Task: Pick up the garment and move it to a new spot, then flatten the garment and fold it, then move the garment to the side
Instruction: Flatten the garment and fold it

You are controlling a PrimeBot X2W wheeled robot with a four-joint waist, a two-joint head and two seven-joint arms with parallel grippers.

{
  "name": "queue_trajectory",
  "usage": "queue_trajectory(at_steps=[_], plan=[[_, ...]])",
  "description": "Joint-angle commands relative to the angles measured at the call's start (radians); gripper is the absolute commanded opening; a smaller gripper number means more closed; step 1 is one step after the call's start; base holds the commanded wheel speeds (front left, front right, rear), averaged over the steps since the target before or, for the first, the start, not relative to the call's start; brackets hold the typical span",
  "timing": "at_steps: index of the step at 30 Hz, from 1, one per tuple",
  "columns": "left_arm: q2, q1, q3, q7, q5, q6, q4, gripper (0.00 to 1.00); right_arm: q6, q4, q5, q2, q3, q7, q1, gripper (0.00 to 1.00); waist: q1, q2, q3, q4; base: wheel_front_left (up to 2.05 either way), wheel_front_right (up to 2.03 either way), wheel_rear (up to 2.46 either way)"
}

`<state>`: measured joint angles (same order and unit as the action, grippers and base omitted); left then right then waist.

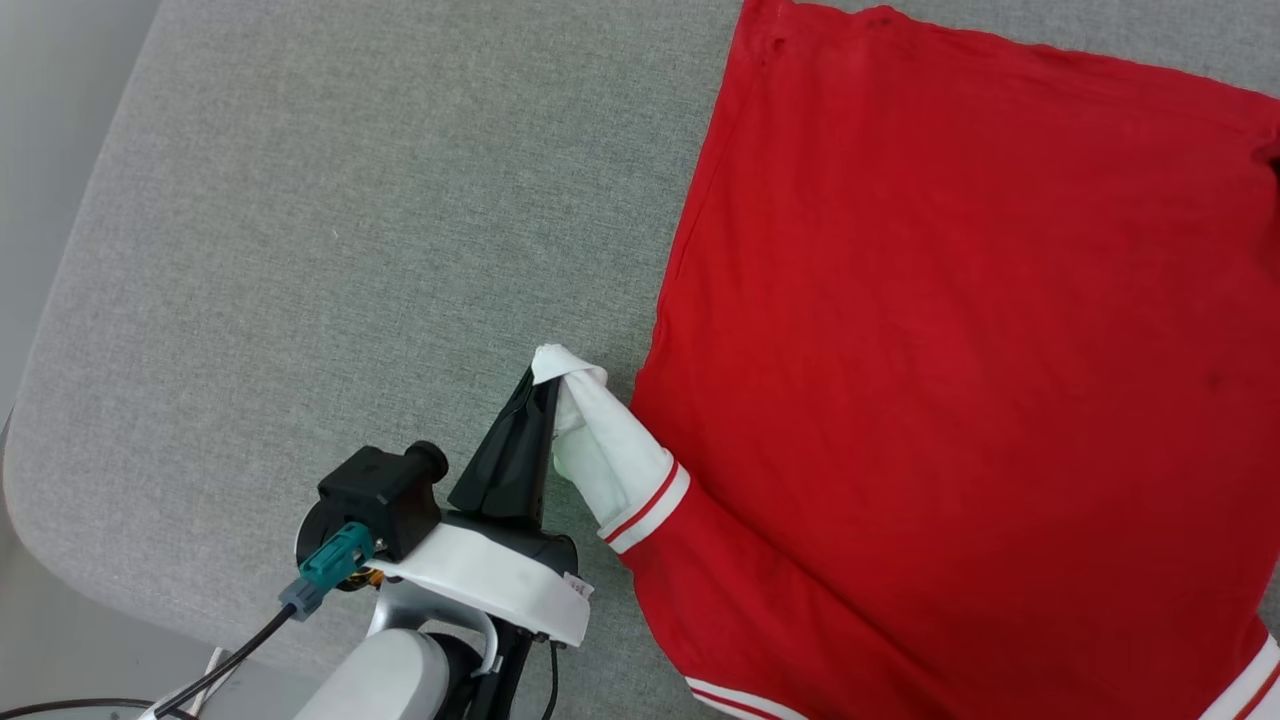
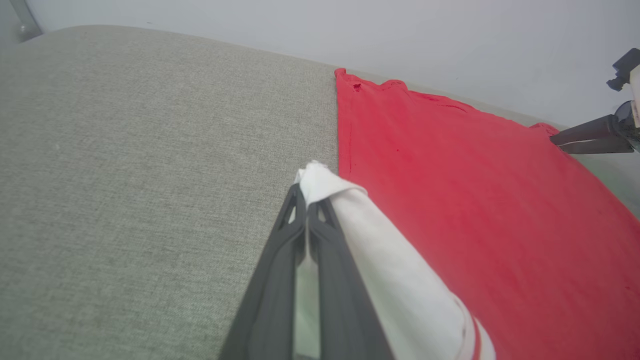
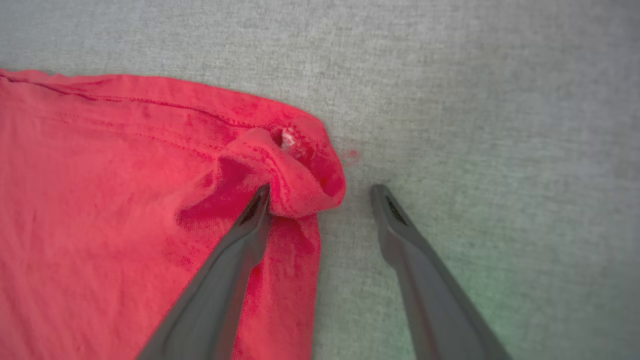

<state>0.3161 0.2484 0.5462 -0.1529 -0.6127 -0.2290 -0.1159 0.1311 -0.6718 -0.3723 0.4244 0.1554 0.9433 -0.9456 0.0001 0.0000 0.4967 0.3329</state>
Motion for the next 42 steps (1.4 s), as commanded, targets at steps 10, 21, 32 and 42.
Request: queue_trajectory(at_steps=[10, 21, 32, 42], plan=[[0.021, -0.035, -0.039, -0.010, -0.028, -0.028, 0.023, 0.00, -0.001, 0.017, 0.032, -0.024, -0.058, -0.073, 0.025, 0.00, -0.0001, 0.0000, -0.106, -0.046, 0.00, 0.00, 0.00], [0.097, -0.174, -0.072, 0.051, -0.072, -0.079, 0.050, 0.00, -0.001, 0.162, -0.058, 0.065, -0.185, -0.087, 0.225, 0.00, -0.0001, 0.0000, -0.341, -0.186, 0.00, 0.00, 0.00], [0.156, -0.358, -0.150, 0.055, -0.141, -0.141, 0.062, 0.00, -0.001, 0.435, -0.153, 0.116, -0.159, 0.019, 0.777, 0.00, -0.0001, 0.0000, -0.483, -0.380, 0.00, 0.00, 0.00], [0.174, -0.405, -0.163, 0.068, -0.158, -0.163, 0.044, 0.00, -0.001, 0.531, -0.172, -0.011, -0.079, 0.080, 1.115, 0.65, -0.0001, 0.0000, -0.490, -0.474, 0.00, 0.00, 0.00]])
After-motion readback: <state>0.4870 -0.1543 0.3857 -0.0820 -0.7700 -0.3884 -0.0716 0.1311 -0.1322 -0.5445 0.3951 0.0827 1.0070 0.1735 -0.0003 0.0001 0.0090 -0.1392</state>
